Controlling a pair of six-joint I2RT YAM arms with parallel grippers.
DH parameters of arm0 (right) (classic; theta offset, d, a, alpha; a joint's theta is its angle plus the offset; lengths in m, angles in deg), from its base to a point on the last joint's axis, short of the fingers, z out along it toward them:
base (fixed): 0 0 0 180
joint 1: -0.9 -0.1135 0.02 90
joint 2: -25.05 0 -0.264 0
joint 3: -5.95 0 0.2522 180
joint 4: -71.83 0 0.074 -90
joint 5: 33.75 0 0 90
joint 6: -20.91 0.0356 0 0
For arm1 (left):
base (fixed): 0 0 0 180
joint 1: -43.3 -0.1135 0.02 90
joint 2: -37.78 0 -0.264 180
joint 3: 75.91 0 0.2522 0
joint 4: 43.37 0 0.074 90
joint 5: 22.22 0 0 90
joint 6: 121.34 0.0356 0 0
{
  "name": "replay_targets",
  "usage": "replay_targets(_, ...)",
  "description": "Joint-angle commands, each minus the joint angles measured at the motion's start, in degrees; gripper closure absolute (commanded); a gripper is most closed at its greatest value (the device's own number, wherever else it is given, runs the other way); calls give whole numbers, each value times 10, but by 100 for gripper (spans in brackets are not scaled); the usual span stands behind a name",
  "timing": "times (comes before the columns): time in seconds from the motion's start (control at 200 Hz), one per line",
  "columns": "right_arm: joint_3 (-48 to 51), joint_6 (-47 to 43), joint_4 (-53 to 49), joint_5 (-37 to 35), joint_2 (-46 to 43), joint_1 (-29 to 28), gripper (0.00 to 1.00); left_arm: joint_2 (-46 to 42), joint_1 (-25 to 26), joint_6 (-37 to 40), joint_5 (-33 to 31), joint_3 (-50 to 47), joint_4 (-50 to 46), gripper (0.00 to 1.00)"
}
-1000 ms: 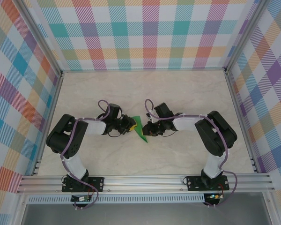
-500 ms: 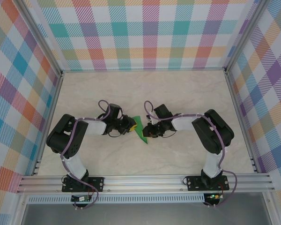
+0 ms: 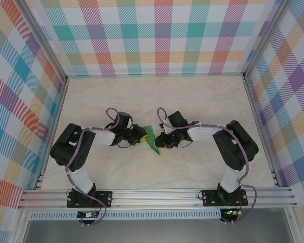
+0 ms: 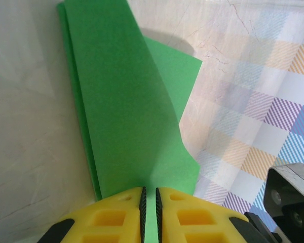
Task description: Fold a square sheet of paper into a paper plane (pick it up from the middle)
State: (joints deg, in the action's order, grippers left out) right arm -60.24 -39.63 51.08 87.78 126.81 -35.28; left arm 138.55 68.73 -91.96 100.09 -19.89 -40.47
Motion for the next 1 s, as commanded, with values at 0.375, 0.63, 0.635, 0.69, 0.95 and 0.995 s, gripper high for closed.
replay_targets(0.375, -15, -28, -23, 10, 14, -7, 86, -26, 10, -10, 19, 1, 17, 84)
replay_targets(0.63, -22, -41, -31, -1, 18, -16, 87, -54, 16, -15, 20, -18, 14, 82)
replay_targets(0.635, -23, -41, -31, -1, 18, -16, 87, -54, 16, -16, 20, -18, 14, 82)
replay_targets(0.69, -24, -43, -33, -4, 20, -17, 87, -57, 17, -15, 20, -22, 11, 82)
replay_targets(0.95, -31, -51, -38, -11, 27, -28, 89, -71, 19, -19, 17, -35, 10, 82)
replay_targets(0.995, -33, -52, -40, -12, 29, -28, 89, -73, 20, -19, 17, -37, 9, 82)
